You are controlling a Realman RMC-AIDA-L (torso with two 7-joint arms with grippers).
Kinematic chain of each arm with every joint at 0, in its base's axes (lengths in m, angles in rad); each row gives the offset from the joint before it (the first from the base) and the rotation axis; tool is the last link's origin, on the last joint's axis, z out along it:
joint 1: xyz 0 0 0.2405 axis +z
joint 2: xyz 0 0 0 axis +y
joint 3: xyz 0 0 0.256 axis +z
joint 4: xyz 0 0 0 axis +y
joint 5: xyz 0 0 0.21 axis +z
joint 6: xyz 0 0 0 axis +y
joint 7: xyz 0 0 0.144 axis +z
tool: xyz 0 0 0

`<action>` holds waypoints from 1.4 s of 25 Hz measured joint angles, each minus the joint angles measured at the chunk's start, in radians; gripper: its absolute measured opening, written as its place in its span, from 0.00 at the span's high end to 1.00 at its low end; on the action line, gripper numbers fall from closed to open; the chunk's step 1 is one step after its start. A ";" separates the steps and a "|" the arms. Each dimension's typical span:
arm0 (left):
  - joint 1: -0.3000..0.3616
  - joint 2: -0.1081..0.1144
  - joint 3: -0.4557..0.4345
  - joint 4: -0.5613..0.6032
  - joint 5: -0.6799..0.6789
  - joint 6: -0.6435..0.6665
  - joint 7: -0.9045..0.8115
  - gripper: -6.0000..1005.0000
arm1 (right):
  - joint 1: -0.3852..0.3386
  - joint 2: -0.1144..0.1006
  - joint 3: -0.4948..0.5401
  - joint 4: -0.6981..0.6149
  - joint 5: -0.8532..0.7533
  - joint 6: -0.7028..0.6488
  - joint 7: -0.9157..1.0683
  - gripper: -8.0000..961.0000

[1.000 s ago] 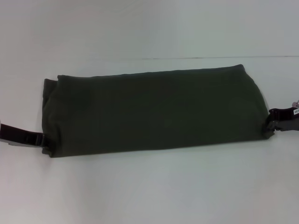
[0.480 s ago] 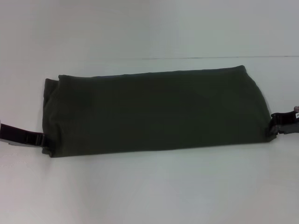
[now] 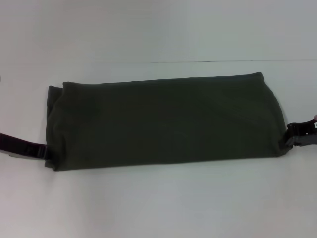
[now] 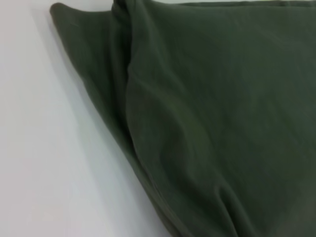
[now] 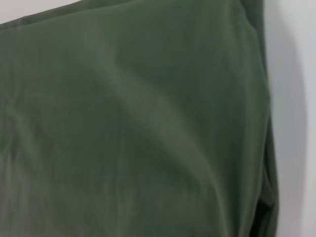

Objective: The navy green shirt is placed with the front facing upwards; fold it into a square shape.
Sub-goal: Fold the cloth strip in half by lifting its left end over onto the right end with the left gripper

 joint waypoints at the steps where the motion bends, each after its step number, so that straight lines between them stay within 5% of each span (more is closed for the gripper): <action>1: 0.000 0.002 0.000 0.003 0.004 0.016 0.000 0.96 | -0.001 0.000 -0.001 -0.008 0.000 -0.020 -0.001 0.96; 13: -0.002 0.016 0.010 0.092 0.090 0.267 0.012 0.96 | -0.033 -0.006 -0.028 -0.073 -0.012 -0.290 -0.028 0.96; 22: -0.003 0.027 0.013 0.136 0.096 0.457 0.039 0.96 | -0.045 0.016 -0.041 -0.073 -0.050 -0.460 -0.081 0.96; 35: -0.005 0.025 0.037 0.149 0.122 0.471 0.030 0.96 | -0.047 0.030 -0.087 -0.068 -0.064 -0.505 -0.114 0.96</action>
